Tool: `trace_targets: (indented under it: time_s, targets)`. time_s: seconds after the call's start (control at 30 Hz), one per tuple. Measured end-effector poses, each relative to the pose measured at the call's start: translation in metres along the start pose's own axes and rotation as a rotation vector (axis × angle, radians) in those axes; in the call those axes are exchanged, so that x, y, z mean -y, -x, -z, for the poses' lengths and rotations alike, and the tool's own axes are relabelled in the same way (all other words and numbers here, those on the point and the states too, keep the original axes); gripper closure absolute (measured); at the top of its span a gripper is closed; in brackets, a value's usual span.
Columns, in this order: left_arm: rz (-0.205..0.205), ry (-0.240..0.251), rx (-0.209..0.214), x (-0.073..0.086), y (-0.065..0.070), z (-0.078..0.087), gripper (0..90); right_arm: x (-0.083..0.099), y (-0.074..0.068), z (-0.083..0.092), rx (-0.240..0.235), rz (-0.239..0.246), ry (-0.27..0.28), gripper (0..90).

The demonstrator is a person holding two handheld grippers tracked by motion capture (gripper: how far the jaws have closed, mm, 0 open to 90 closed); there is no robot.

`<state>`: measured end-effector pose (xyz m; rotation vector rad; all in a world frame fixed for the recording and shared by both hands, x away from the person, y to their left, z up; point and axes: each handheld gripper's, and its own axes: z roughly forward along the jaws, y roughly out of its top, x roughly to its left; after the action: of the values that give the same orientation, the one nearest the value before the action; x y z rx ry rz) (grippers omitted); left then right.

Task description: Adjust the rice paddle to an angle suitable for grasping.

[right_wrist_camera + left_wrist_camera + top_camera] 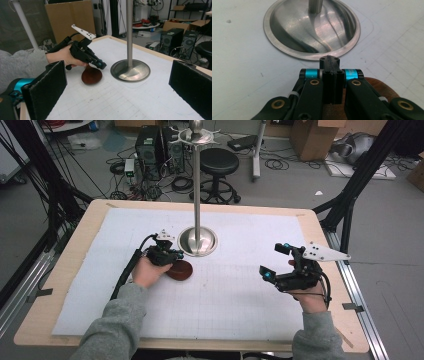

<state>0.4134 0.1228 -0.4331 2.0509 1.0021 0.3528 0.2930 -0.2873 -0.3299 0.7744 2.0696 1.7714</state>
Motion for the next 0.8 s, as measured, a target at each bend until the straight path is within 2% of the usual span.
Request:
trace_targets:
  time_s: [0.07,0.23,0.5,0.8]
  targets:
    - [0.004,-0.012,0.006,0.0,-0.001,-0.001,89.4,-0.001,-0.001,0.001,-0.015,0.001,0.018,0.1]
    - [0.004,-0.006,0.013,0.0,0.001,-0.002,89.4,-0.001,0.0,0.0,-0.014,0.001,0.014,0.1]
    - [-0.001,-0.031,0.024,-0.002,0.005,-0.008,89.4,-0.001,-0.001,0.0,-0.031,-0.005,0.025,0.1]
    - [0.026,-0.059,0.023,-0.003,0.004,-0.013,89.4,-0.001,-0.002,-0.001,-0.039,-0.014,0.022,0.1]
